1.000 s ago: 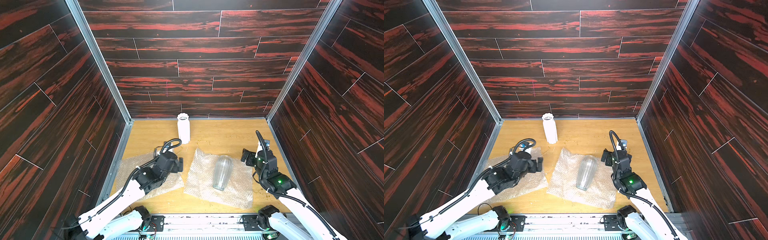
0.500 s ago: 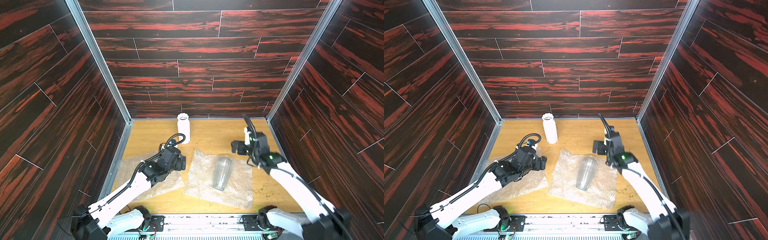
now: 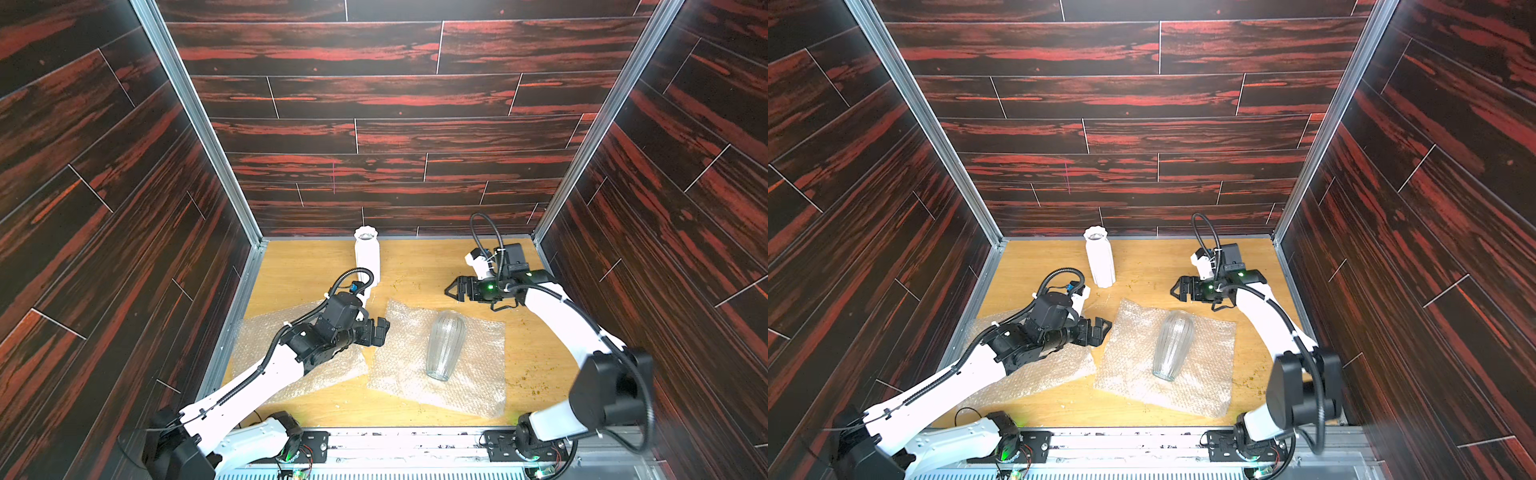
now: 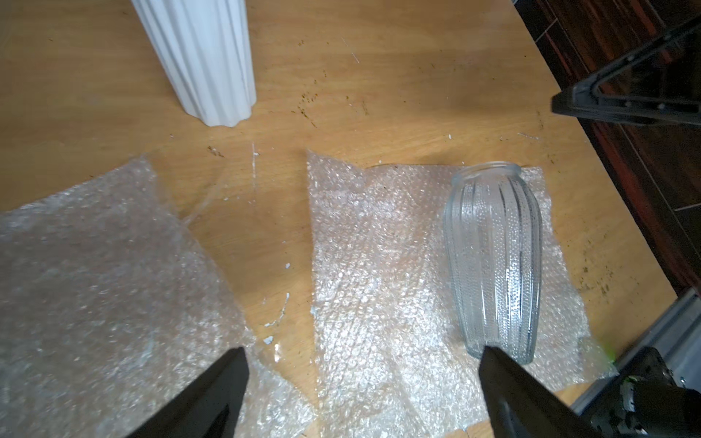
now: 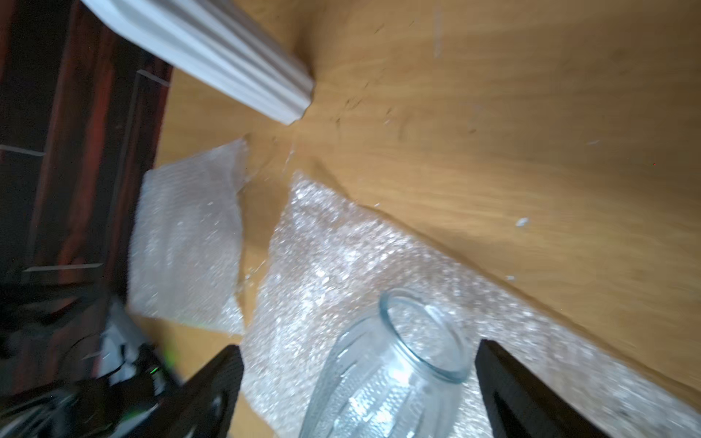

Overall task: Unwrap the vase from the bubble wrap
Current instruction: Pick up the vase from the bubble wrap.

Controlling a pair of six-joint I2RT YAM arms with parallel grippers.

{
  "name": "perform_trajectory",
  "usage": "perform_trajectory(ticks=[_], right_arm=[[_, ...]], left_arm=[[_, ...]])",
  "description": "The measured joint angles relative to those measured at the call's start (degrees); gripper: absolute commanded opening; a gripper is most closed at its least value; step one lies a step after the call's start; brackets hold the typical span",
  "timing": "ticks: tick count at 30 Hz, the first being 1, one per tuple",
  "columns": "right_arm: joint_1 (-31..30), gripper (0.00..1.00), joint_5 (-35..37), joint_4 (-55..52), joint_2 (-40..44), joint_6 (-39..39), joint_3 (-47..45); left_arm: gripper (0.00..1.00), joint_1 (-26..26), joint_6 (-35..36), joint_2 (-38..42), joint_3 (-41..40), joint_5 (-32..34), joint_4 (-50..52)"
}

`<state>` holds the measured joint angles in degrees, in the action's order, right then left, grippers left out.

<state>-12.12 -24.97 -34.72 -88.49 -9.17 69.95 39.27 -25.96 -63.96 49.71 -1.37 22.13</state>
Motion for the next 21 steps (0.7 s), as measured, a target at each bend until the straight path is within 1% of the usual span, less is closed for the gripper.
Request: perform_trajectory(ticks=[3,10,11,13,15,17,21], right_arm=[[0.04,0.99,-2.29,-1.4,-2.56,0.94,0.11],[0.04,0.99,-2.45,-4.55,-10.71,2.6,2.51],[0.04,0.99,-2.43,-4.87,-11.54,2.64,2.54],[0.04,0.99,-2.29,-5.66,-12.55,2.8,2.54],[0.04,0.99,-2.23,-6.45,-12.87,2.89,2.54],[0.04,0.99,-2.25,-6.95,-12.85,2.97,2.54],[0.04,0.99,0.02,-5.62,-11.45,1.92,0.2]], left_arm=[[1.0,0.0,-0.9,-0.59,-1.31,-2.19,-1.75],[1.0,0.0,-2.1,-0.61,-4.0,-5.35,-6.16],[0.99,0.0,-2.08,-0.61,-4.2,-5.79,-6.64],[0.93,0.0,-1.86,-0.61,-4.52,-7.26,-7.48],[0.92,0.09,-1.68,-0.66,-5.33,-9.49,-8.46],[0.92,0.96,-1.7,-1.33,-6.51,-11.21,-9.66],[0.95,5.01,-3.54,-5.4,-8.66,-14.01,-12.41]])
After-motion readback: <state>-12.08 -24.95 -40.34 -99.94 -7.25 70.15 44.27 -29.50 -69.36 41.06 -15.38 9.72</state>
